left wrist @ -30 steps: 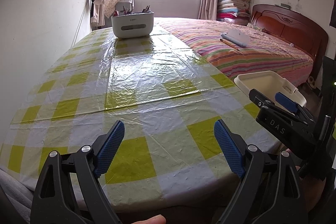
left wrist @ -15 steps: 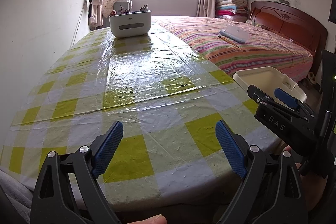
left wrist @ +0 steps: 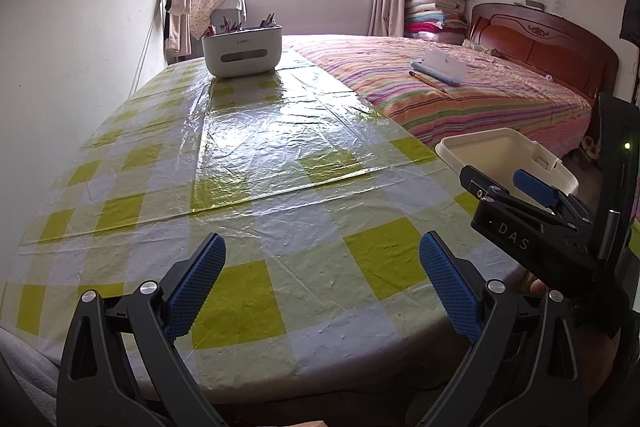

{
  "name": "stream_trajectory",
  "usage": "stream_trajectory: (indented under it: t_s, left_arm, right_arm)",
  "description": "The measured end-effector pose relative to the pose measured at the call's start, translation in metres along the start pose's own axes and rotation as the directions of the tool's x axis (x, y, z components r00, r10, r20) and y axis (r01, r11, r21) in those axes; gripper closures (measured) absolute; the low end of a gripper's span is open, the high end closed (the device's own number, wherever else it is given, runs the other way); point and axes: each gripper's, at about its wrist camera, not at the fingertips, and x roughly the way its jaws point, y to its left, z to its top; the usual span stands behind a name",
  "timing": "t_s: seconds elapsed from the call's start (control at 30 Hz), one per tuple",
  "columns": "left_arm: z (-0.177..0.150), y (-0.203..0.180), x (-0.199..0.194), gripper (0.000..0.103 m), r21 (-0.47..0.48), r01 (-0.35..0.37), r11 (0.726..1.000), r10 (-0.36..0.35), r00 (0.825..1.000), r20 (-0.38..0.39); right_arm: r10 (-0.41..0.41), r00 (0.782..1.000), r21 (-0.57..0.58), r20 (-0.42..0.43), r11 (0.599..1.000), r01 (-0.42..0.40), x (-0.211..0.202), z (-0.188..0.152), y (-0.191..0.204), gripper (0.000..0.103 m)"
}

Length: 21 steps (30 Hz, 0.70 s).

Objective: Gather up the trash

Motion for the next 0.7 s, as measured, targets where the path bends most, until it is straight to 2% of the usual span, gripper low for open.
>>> stream_trajectory:
  t_s: [0.1,0.23,0.33,0.53,0.7]
  left_arm:
    - [0.0,0.002,-0.009,0.007,-0.02,0.034,0.999,-0.032,0.998,0.061]
    - [0.001,0.005,-0.024,0.007,-0.041,-0.008,0.999,0.014,0.986,0.165]
    - [0.002,0.002,-0.028,0.007,-0.023,-0.045,0.999,0.049,0.978,0.203]
    - [0.003,-0.008,-0.025,0.007,0.041,-0.046,0.998,0.037,0.982,0.183]
    - [0.002,-0.007,-0.022,0.007,0.026,-0.037,0.999,0.032,0.986,0.162]
  right_arm:
    - [0.0,1.0,0.002,0.0,1.0,0.0,0.0,0.0,0.001,0.029]
    - [0.002,1.0,0.003,0.0,1.0,-0.002,0.0,0.0,-0.001,0.029]
    - [0.003,1.0,0.005,0.0,1.0,-0.003,0.0,0.0,0.0,0.029]
    - [0.005,1.0,0.007,-0.001,1.0,-0.005,0.001,0.0,0.0,0.029]
    - [0.004,1.0,0.006,-0.001,1.0,-0.004,0.001,-0.001,0.0,0.029]
